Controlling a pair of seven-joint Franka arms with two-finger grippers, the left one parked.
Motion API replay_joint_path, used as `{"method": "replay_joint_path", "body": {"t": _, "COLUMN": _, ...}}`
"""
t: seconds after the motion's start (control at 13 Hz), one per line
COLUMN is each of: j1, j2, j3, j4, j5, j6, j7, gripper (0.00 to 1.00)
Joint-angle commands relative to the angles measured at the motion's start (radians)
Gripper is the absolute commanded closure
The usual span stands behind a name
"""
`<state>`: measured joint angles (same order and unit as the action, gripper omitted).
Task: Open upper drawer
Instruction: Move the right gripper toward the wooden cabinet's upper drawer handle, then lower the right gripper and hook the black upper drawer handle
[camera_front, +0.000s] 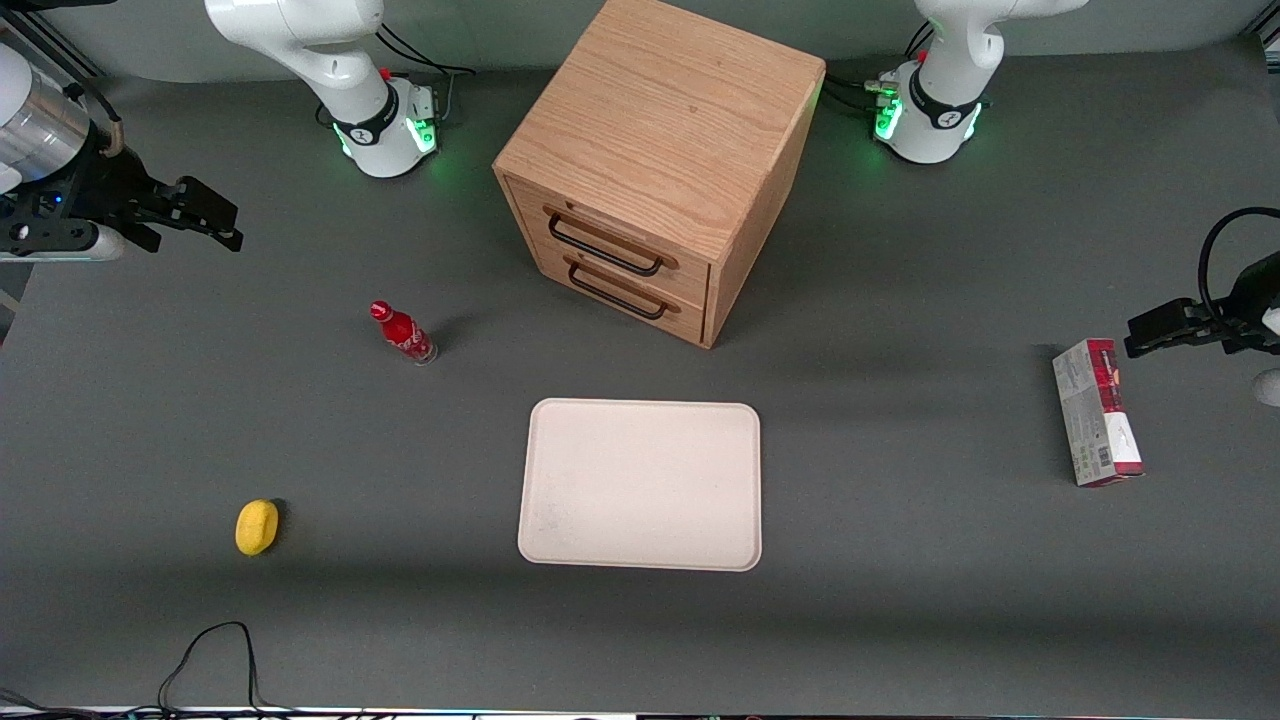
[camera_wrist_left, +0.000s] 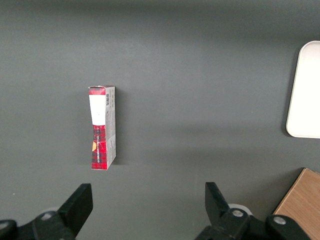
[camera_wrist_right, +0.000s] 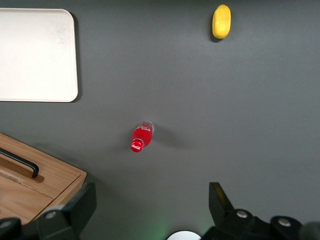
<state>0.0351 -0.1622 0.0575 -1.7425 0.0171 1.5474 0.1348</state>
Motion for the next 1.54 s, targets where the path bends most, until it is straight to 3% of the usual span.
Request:
{"method": "replay_joint_path", "body": {"t": 0.0, "j1": -0.011, "j2": 0.0, "j3": 0.005, "j4": -0.003, "j5": 0.018, "j6": 0.005, "j7": -0.023, "gripper": 0.0}}
{"method": "replay_joint_path", "body": {"t": 0.31, "j1": -0.006, "j2": 0.108, "j3": 0.021, "j4": 0.105, "j5": 0.03, "j6": 0.007, "j7": -0.03, "gripper": 0.0}}
{"method": "replay_joint_path", "body": {"t": 0.85, "j1": -0.006, "j2": 0.292, "j3": 0.522, "j4": 0.303, "j5": 0.032, "j6": 0.008, "j7": -0.073, "gripper": 0.0}}
{"method": "replay_joint_path", "body": {"t": 1.0, "j1": -0.006, "j2": 0.357, "j3": 0.628, "j4": 0.342, "j5": 0.035, "j6": 0.005, "j7": -0.136, "gripper": 0.0}}
{"method": "replay_joint_path", "body": {"t": 1.15, "j1": -0.004, "j2": 0.383, "j3": 0.645, "j4": 0.341, "j5": 0.134, "j6": 0.005, "j7": -0.197, "gripper": 0.0}}
{"method": "replay_joint_path", "body": {"t": 1.46, "j1": -0.001, "j2": 0.466, "j3": 0.647, "j4": 0.266, "j5": 0.145, "j6": 0.054, "j7": -0.352, "gripper": 0.0}}
